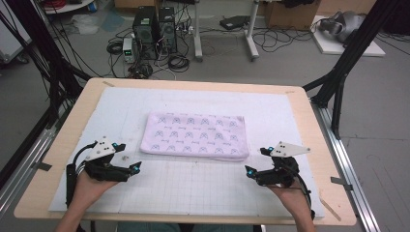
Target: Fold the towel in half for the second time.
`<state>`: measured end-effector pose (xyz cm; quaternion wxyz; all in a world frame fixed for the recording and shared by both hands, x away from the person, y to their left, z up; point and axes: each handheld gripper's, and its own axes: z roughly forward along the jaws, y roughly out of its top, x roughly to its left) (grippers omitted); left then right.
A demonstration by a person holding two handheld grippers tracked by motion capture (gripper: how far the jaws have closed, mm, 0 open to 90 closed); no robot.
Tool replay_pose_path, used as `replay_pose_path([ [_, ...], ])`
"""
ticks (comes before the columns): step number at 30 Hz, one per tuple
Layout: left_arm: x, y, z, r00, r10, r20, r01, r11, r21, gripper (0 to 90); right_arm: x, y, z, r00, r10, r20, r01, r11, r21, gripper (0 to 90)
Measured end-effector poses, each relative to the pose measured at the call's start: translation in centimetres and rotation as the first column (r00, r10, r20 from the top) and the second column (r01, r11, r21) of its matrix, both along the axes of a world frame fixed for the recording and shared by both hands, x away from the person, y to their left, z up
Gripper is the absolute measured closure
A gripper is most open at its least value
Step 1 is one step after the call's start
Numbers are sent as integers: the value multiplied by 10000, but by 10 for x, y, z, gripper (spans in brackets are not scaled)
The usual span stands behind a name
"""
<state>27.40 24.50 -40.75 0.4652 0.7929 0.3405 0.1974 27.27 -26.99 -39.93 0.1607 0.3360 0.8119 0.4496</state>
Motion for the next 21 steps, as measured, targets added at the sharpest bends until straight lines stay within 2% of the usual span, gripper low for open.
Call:
replay_pose_path([
  [9,-10,3,-2,10000,-36,77,35,10000,31,121,-10,-2,-5,10000,85,0,-85,10000,-22,121],
  [21,-13,5,-8,10000,51,8,-52,10000,46,121,-16,-4,-12,10000,55,69,-55,10000,15,121],
])
